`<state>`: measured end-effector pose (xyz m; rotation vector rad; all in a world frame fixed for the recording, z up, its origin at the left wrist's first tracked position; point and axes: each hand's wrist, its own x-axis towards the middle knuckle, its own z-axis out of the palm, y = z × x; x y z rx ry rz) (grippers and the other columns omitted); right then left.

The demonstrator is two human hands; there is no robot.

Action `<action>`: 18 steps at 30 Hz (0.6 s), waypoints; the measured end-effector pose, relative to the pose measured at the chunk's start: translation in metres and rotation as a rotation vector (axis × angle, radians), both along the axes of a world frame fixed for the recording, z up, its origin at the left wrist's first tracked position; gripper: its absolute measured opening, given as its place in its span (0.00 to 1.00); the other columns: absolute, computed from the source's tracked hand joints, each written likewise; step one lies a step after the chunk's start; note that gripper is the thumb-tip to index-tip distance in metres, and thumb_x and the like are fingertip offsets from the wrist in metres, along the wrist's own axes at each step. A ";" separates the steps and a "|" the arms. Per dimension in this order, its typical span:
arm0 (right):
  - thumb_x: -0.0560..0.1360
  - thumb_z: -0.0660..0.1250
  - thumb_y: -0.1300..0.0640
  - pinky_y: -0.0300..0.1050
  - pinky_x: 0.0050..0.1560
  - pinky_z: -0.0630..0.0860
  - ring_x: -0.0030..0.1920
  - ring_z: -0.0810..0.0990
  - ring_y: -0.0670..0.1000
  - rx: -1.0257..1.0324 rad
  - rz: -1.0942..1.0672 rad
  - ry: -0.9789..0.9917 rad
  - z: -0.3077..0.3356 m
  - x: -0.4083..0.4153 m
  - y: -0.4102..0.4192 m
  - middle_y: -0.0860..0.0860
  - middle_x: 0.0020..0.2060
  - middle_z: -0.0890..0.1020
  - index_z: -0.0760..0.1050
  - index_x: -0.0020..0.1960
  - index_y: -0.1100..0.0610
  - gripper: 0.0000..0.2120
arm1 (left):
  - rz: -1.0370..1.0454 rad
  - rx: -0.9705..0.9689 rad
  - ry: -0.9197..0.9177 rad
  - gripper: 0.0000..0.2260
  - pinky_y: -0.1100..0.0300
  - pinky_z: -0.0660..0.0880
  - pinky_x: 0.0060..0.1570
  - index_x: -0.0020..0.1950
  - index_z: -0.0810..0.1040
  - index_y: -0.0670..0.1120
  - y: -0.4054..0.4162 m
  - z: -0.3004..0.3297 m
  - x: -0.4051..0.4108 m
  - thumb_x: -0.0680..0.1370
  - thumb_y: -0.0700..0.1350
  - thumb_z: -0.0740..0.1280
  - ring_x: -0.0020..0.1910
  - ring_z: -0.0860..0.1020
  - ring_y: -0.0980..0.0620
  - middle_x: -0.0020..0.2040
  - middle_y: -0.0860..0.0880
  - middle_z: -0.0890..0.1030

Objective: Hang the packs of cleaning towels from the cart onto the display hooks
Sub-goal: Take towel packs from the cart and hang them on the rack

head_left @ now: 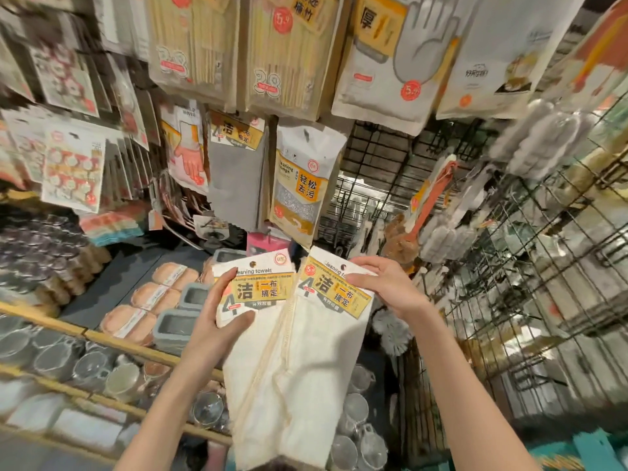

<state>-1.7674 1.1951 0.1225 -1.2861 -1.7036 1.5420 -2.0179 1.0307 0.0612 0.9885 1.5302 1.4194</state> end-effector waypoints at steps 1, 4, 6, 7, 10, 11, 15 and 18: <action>0.69 0.75 0.60 0.48 0.54 0.78 0.49 0.84 0.50 -0.002 -0.023 0.014 -0.005 -0.002 0.008 0.49 0.49 0.85 0.79 0.51 0.52 0.13 | 0.017 -0.004 0.007 0.30 0.72 0.74 0.39 0.64 0.68 0.73 0.002 -0.002 -0.006 0.76 0.39 0.70 0.50 0.77 0.71 0.53 0.76 0.76; 0.68 0.75 0.60 0.42 0.47 0.80 0.46 0.84 0.48 -0.011 -0.085 0.001 -0.019 -0.009 0.030 0.46 0.46 0.85 0.80 0.49 0.50 0.12 | 0.053 -0.022 0.071 0.31 0.66 0.71 0.44 0.64 0.67 0.74 0.005 -0.007 -0.026 0.76 0.40 0.71 0.50 0.76 0.73 0.54 0.77 0.74; 0.68 0.75 0.61 0.36 0.39 0.79 0.41 0.84 0.45 -0.020 -0.128 -0.016 -0.028 -0.015 0.045 0.42 0.42 0.85 0.80 0.46 0.47 0.11 | 0.079 -0.029 0.123 0.31 0.65 0.71 0.45 0.64 0.66 0.74 0.006 -0.009 -0.041 0.75 0.41 0.71 0.53 0.76 0.71 0.56 0.76 0.74; 0.68 0.75 0.61 0.35 0.36 0.78 0.40 0.84 0.44 -0.022 -0.150 -0.018 -0.033 -0.018 0.052 0.42 0.41 0.84 0.80 0.45 0.47 0.11 | 0.097 -0.028 0.142 0.31 0.63 0.72 0.45 0.65 0.67 0.74 0.007 -0.010 -0.048 0.75 0.42 0.72 0.54 0.76 0.67 0.58 0.72 0.74; 0.68 0.75 0.63 0.33 0.35 0.77 0.36 0.83 0.42 0.008 -0.206 -0.020 -0.048 -0.026 0.073 0.44 0.40 0.83 0.80 0.42 0.48 0.11 | 0.157 -0.038 0.206 0.31 0.69 0.74 0.36 0.63 0.67 0.75 0.009 -0.010 -0.070 0.74 0.41 0.72 0.43 0.78 0.62 0.62 0.61 0.74; 0.68 0.75 0.64 0.32 0.34 0.77 0.35 0.83 0.41 0.019 -0.218 -0.018 -0.052 -0.028 0.079 0.45 0.40 0.83 0.80 0.41 0.50 0.10 | 0.167 -0.039 0.225 0.32 0.69 0.73 0.37 0.61 0.67 0.77 0.010 -0.010 -0.076 0.74 0.41 0.72 0.43 0.77 0.60 0.63 0.60 0.74; 0.69 0.73 0.66 0.32 0.35 0.77 0.35 0.83 0.42 0.052 -0.213 -0.010 -0.067 -0.035 0.098 0.49 0.42 0.82 0.80 0.45 0.53 0.10 | 0.150 -0.041 0.317 0.34 0.67 0.71 0.50 0.61 0.65 0.78 0.018 -0.010 -0.087 0.74 0.41 0.73 0.56 0.74 0.65 0.66 0.58 0.71; 0.71 0.71 0.69 0.35 0.38 0.78 0.43 0.81 0.51 0.069 -0.212 -0.013 -0.078 -0.035 0.110 0.56 0.46 0.81 0.79 0.51 0.61 0.10 | 0.147 -0.050 0.316 0.33 0.75 0.72 0.42 0.62 0.65 0.77 0.024 -0.016 -0.087 0.73 0.42 0.73 0.47 0.75 0.71 0.64 0.57 0.74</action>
